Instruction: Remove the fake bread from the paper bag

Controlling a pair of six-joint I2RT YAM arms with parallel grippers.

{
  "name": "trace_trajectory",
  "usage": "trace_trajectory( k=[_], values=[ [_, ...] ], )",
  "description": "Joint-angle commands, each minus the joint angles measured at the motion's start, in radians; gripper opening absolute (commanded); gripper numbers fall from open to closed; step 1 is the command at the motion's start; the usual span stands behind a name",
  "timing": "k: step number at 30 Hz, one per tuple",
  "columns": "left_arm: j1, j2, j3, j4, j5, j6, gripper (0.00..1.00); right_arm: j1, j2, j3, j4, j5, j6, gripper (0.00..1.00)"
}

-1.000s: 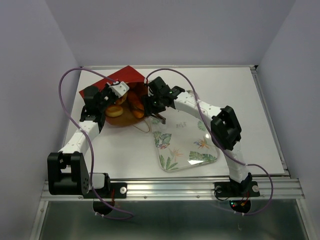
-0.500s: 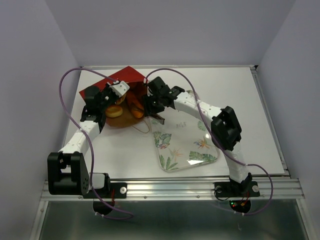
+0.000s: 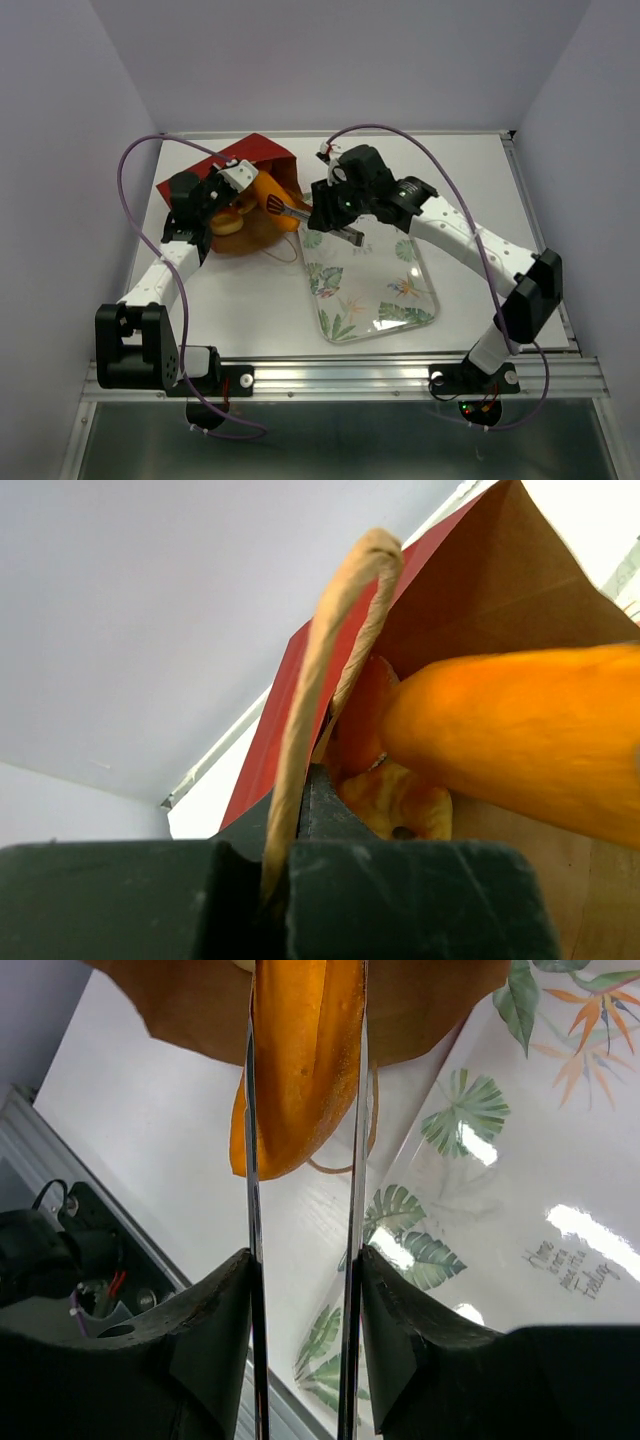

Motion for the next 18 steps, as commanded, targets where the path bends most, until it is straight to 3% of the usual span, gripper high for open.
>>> trace_trajectory(
  k=[1, 7, 13, 18],
  values=[
    [-0.007, -0.004, 0.039, 0.077, -0.001, -0.015, 0.00, 0.010, -0.150, -0.083, 0.079, -0.044, -0.009, 0.14],
    [-0.010, -0.001, 0.043, 0.079, -0.014, -0.015, 0.00, 0.010, -0.399, -0.242, -0.069, 0.068, 0.008, 0.14],
    [-0.016, 0.005, 0.046, 0.079, -0.020, -0.011, 0.00, 0.010, -0.614, -0.343, -0.214, 0.351, 0.119, 0.15],
    [-0.022, 0.017, 0.052, 0.079, -0.012, -0.018, 0.00, -0.035, -0.639, -0.403, -0.228, 0.536, 0.153, 0.20]
  ],
)
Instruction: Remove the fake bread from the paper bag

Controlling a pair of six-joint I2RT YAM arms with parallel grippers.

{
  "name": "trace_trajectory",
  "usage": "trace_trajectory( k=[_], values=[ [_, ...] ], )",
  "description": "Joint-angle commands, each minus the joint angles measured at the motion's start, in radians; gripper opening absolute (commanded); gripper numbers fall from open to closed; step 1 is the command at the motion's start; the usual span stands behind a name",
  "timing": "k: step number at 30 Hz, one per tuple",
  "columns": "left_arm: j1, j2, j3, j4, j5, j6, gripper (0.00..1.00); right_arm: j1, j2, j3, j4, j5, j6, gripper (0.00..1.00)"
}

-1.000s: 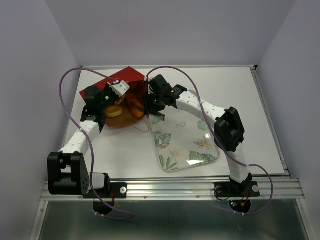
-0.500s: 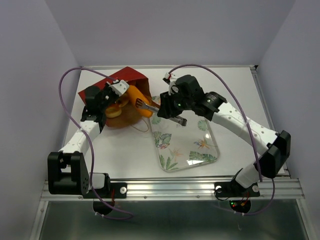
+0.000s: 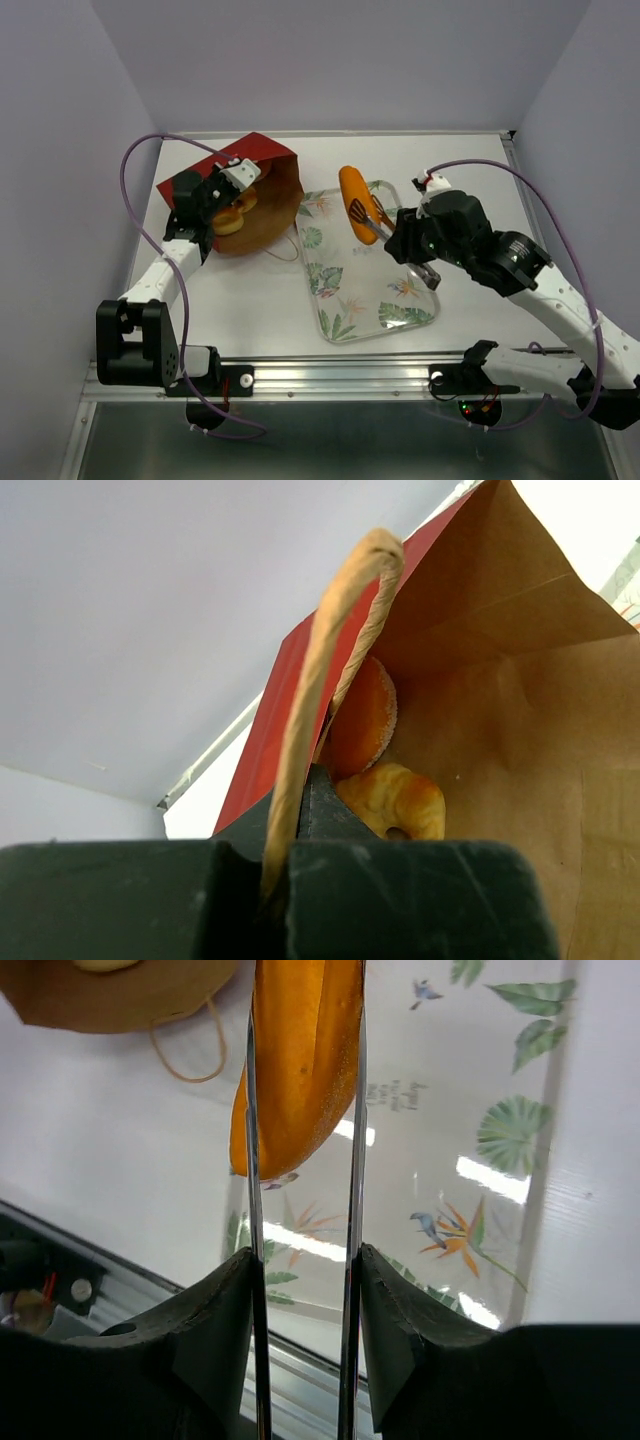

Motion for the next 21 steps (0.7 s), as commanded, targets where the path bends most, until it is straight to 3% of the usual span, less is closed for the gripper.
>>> trace_trajectory(
  k=[1, 3, 6, 9, 15, 21],
  values=[
    [-0.010, 0.003, 0.046, 0.074, 0.004, -0.011, 0.00, -0.048, 0.032, -0.035, 0.007, 0.189, 0.029, 0.21],
    [-0.012, 0.003, 0.045, 0.075, 0.004, -0.007, 0.00, -0.091, 0.092, -0.047, 0.047, 0.160, -0.009, 0.22],
    [-0.013, 0.000, 0.040, 0.075, 0.004, -0.003, 0.00, -0.292, 0.161, -0.079, 0.137, 0.056, -0.066, 0.22],
    [-0.015, 0.000, 0.039, 0.075, -0.002, 0.000, 0.00, -0.371, 0.213, -0.113, 0.222, -0.029, -0.106, 0.22],
    [-0.018, -0.003, 0.036, 0.075, -0.005, 0.002, 0.00, -0.381, 0.337, -0.136, 0.276, -0.072, -0.134, 0.26],
    [-0.021, 0.006, 0.039, 0.075, 0.003, 0.002, 0.00, -0.381, 0.281, -0.202, 0.360, -0.130, -0.160, 0.27]
  ],
)
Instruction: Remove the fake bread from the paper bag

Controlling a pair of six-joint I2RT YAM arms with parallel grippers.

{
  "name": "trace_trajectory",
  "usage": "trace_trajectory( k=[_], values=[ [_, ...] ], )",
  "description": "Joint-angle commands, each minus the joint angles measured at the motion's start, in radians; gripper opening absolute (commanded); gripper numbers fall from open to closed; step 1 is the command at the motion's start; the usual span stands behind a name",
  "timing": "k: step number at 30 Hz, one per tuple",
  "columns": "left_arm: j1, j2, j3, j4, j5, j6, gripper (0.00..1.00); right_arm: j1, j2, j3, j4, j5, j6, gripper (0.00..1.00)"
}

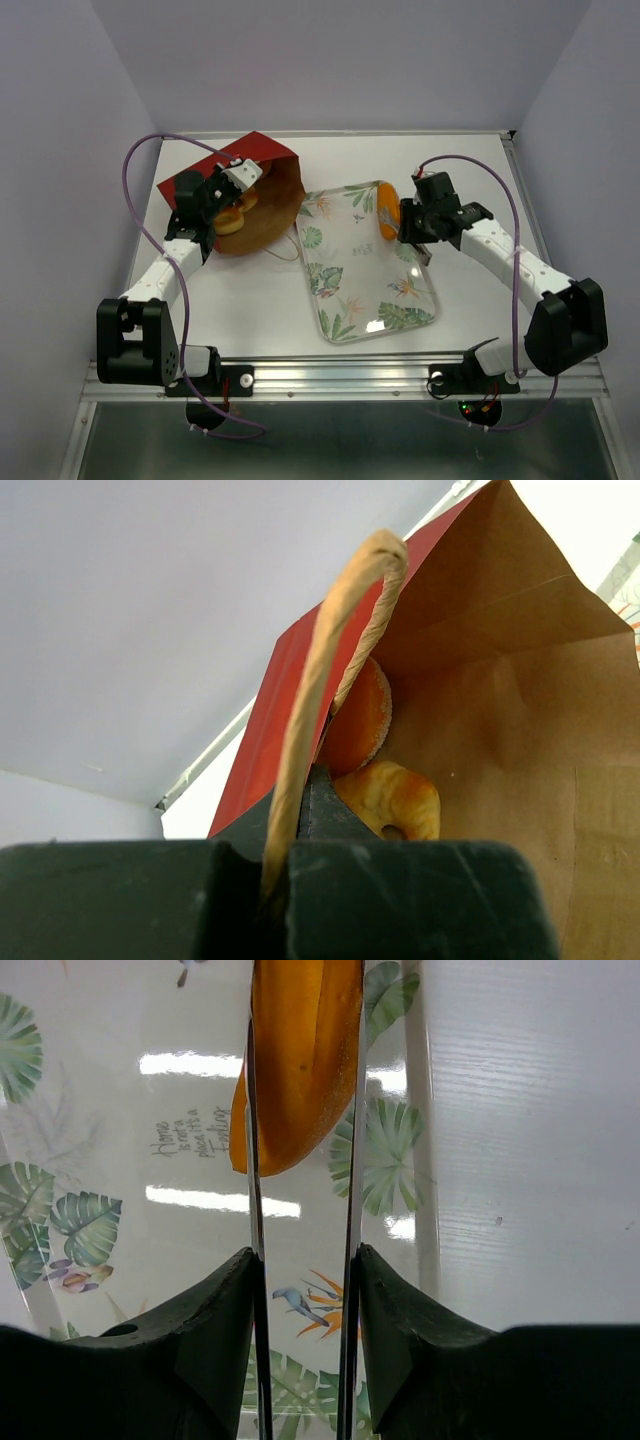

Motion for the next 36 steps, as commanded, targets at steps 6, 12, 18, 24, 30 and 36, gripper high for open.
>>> trace_trajectory(
  k=[6, 12, 18, 24, 30, 36],
  values=[
    [-0.012, 0.003, 0.038, 0.071, 0.015, -0.003, 0.00, 0.003, -0.071, -0.065, 0.140, -0.057, -0.033, 0.40],
    [-0.012, -0.009, 0.033, 0.072, 0.008, 0.004, 0.00, -0.006, -0.084, -0.060, 0.109, -0.035, -0.011, 0.67],
    [-0.013, -0.009, 0.033, 0.071, 0.013, 0.004, 0.00, -0.006, -0.104, -0.032, 0.079, -0.031, 0.003, 0.68],
    [-0.015, -0.015, 0.032, 0.071, 0.013, 0.003, 0.00, -0.006, -0.122, 0.044, 0.036, -0.019, -0.016, 0.65],
    [-0.016, -0.017, 0.030, 0.072, 0.013, 0.000, 0.00, -0.006, -0.154, 0.141, 0.027, -0.190, -0.063, 0.60],
    [-0.019, -0.019, 0.032, 0.069, 0.005, -0.003, 0.00, 0.058, -0.134, 0.150, 0.083, -0.423, -0.071, 0.58]
  ],
)
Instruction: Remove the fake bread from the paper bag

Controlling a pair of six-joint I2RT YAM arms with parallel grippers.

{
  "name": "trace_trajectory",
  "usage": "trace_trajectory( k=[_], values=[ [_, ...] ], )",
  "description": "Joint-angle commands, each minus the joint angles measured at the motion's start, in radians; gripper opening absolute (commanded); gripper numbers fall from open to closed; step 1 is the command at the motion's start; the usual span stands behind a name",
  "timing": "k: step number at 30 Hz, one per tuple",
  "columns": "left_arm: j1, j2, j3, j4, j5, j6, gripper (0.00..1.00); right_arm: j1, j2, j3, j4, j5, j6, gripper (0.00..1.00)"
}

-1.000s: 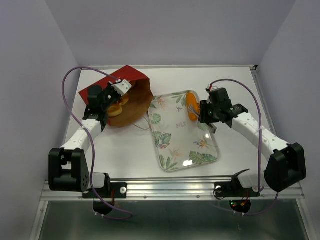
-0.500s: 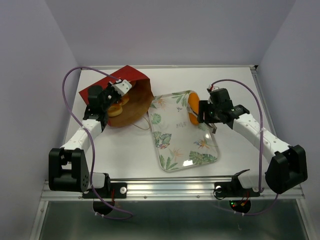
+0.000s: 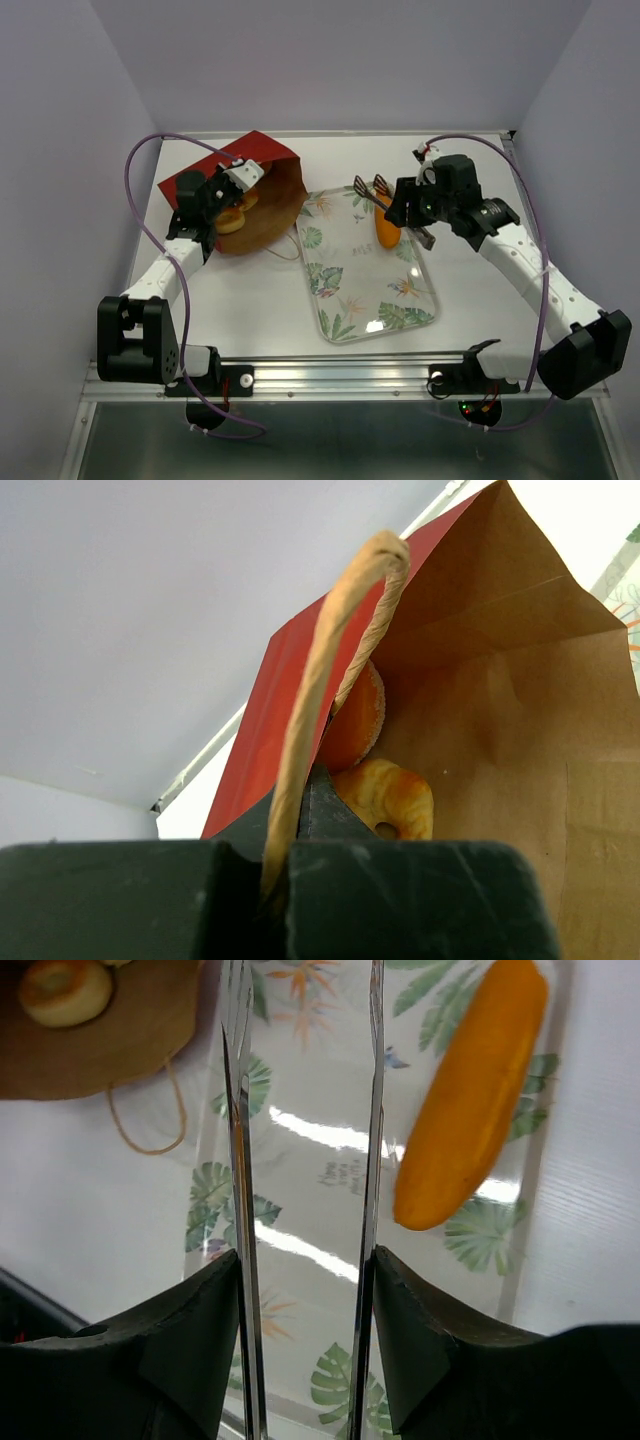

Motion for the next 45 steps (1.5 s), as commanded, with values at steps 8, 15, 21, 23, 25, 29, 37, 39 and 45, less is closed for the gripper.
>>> trace_trajectory(
  k=[8, 15, 21, 23, 25, 29, 37, 39, 45],
  values=[
    [-0.021, -0.051, 0.027, 0.058, -0.018, -0.058, 0.00, 0.282, 0.201, 0.085, 0.283, -0.298, 0.144, 0.59],
    [-0.066, -0.043, 0.024, 0.067, -0.112, -0.152, 0.00, 0.343, 0.525, 0.282, 0.395, -0.248, 0.324, 0.59],
    [-0.090, -0.054, 0.004, 0.069, -0.158, -0.158, 0.00, 0.363, 0.677, 0.375, 0.496, -0.254, 0.438, 0.59],
    [-0.092, -0.055, -0.001, 0.073, -0.163, -0.164, 0.00, 0.363, 0.717, 0.393, 0.505, -0.242, 0.461, 0.61],
    [-0.093, -0.058, -0.001, 0.073, -0.163, -0.166, 0.00, 0.363, 0.737, 0.410, 0.510, -0.234, 0.495, 0.61],
    [-0.097, -0.060, 0.001, 0.076, -0.163, -0.178, 0.00, 0.363, 0.783, 0.436, 0.505, -0.226, 0.530, 0.63],
    [-0.104, -0.057, -0.008, 0.087, -0.178, -0.190, 0.00, 0.401, 0.820, 0.445, 0.470, -0.183, 0.558, 0.65],
    [-0.107, -0.061, -0.011, 0.091, -0.182, -0.196, 0.00, 0.411, 0.820, 0.439, 0.470, -0.162, 0.569, 0.65],
    [-0.116, -0.077, -0.034, 0.114, -0.207, -0.207, 0.00, 0.420, 0.858, 0.464, 0.491, -0.191, 0.595, 0.66]
  ],
)
